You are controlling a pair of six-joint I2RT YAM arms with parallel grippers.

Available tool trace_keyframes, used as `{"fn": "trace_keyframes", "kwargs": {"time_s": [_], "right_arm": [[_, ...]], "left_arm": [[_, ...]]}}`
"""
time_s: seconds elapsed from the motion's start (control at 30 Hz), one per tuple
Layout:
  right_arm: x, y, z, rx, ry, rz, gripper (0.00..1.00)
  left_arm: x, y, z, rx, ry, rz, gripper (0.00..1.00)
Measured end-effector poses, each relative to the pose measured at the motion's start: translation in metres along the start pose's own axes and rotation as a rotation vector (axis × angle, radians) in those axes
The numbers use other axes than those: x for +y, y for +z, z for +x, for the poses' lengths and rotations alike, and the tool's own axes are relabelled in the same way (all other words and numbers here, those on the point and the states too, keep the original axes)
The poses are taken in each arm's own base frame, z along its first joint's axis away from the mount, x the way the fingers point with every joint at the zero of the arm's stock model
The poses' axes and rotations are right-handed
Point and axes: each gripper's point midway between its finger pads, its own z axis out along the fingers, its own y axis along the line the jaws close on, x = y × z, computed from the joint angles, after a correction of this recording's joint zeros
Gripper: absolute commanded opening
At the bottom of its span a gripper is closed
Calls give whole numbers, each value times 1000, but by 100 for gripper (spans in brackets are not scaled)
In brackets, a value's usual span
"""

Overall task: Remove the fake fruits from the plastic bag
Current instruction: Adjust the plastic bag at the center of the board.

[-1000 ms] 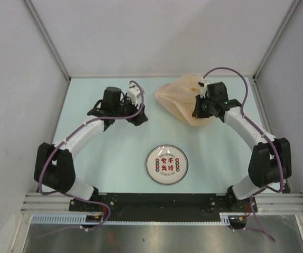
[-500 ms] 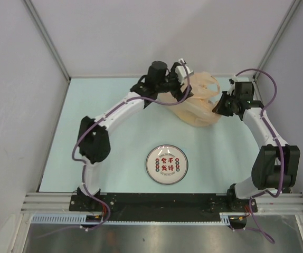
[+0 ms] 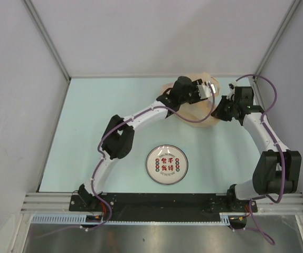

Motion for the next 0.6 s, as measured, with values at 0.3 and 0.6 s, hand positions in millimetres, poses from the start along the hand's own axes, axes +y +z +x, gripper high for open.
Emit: {"fn": "trace_keyframes", "kwargs": {"time_s": [0.3,0.6], "right_arm": [[-7,-10,-6,-46,16,7,0],[2,-8,4,-60,1,-46,0]], "left_arm": [[18,-48,42,129,-11,-71,0],[1,-213,38,103,-247,-9,8]]}}
